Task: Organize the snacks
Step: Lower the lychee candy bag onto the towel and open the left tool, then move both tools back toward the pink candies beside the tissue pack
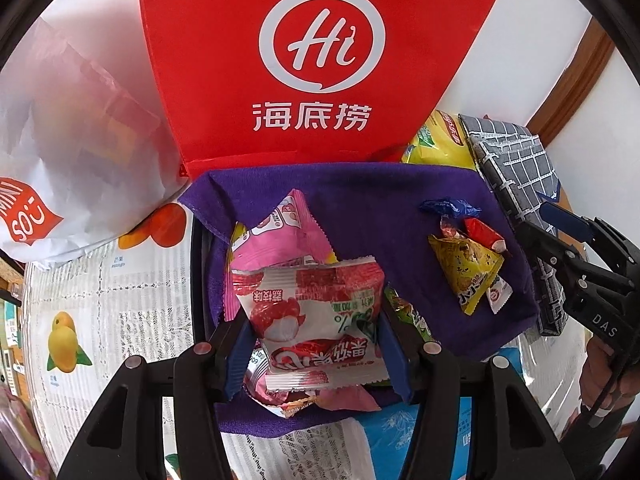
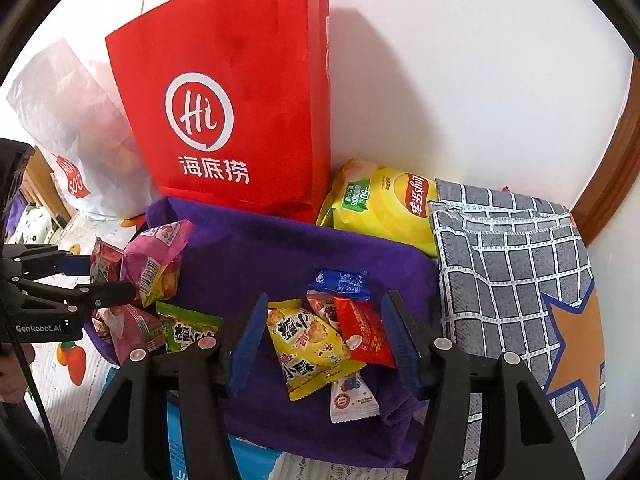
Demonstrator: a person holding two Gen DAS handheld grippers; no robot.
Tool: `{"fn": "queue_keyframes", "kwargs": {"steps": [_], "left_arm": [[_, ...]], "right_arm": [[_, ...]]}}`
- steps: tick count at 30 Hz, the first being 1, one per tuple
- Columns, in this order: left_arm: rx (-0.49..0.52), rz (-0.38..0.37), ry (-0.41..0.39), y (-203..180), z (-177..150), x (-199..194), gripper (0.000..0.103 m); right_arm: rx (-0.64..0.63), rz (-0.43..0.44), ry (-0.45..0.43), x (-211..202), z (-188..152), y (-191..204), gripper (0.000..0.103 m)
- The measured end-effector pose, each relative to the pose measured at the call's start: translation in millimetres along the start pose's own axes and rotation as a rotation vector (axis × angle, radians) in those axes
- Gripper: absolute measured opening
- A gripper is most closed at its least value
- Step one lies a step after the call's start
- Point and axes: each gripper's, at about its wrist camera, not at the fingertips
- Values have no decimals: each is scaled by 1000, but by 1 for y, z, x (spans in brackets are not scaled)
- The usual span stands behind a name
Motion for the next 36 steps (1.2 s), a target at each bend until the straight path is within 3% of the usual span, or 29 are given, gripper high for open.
{"fn": "queue_keyframes", "kwargs": {"steps": [8, 16, 22, 31, 36], "left_arm": [[17, -17, -12, -3, 0, -3, 55], [32, -58, -48, -5, 1, -15, 70], [28, -67, -79, -2, 0, -30, 71], [34, -130, -173, -8, -7, -70, 71], [53, -140, -207, -19, -14, -92, 71]], "right_arm": [[-2, -1, 5, 1, 0, 4, 59], [13, 11, -3, -3, 1, 3, 59], [35, 16, -12, -13, 2, 8, 59], [145, 16, -57, -55, -21, 7, 64], [133, -56, -63, -90, -40, 15, 67]]}}
Point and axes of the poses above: each gripper's, at about its wrist camera, not at the fingertips, and x roughly the way its jaws point, y to its left, z to its top, and after that the axes turned 7 degrees about z, right-handed
